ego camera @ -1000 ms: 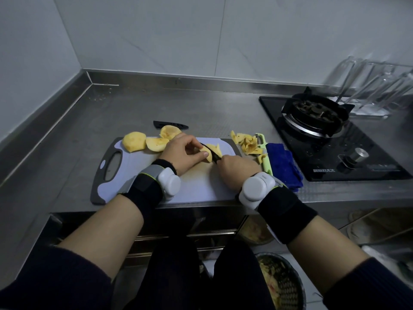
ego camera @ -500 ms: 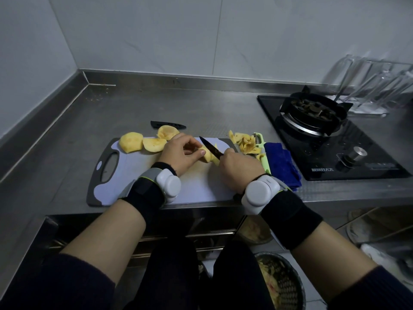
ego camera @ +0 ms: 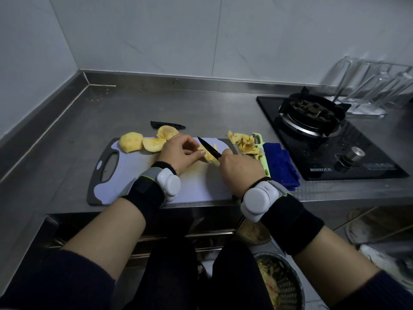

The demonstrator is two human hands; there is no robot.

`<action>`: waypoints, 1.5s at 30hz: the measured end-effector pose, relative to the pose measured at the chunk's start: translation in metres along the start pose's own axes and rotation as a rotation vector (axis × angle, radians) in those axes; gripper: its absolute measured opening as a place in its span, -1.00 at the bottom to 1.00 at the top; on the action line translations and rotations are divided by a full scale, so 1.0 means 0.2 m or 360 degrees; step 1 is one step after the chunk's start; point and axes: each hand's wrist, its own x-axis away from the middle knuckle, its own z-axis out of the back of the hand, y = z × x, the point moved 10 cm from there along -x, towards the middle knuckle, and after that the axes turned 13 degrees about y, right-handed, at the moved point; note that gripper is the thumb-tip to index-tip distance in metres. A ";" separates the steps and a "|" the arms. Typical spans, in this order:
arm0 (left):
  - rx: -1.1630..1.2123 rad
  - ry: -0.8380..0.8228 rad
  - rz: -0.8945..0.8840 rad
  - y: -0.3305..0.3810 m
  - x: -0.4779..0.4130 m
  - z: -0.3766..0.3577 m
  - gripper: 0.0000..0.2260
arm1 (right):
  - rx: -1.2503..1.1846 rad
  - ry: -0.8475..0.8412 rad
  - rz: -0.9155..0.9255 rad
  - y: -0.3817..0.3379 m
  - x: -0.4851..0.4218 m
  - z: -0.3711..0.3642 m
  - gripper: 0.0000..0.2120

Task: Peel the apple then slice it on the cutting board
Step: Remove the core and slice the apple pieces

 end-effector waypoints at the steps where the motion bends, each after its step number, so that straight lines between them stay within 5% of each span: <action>1: 0.0002 -0.0001 -0.0001 0.00 0.00 0.00 -0.82 | 0.0012 0.0000 0.0007 0.00 0.00 0.00 -0.89; 15: 0.0010 -0.0015 -0.0004 0.01 0.01 0.00 -0.85 | 0.0050 -0.0355 -0.0041 -0.01 -0.03 -0.14 -0.81; 24: -0.0053 0.0016 -0.0080 0.03 0.00 -0.01 -0.92 | 0.0005 -0.0070 -0.0047 0.05 -0.05 -0.05 -0.89; 45: 0.0000 0.0057 -0.0054 0.02 -0.01 -0.02 -0.91 | 0.0101 -0.0047 0.0014 0.00 0.00 -0.02 -0.92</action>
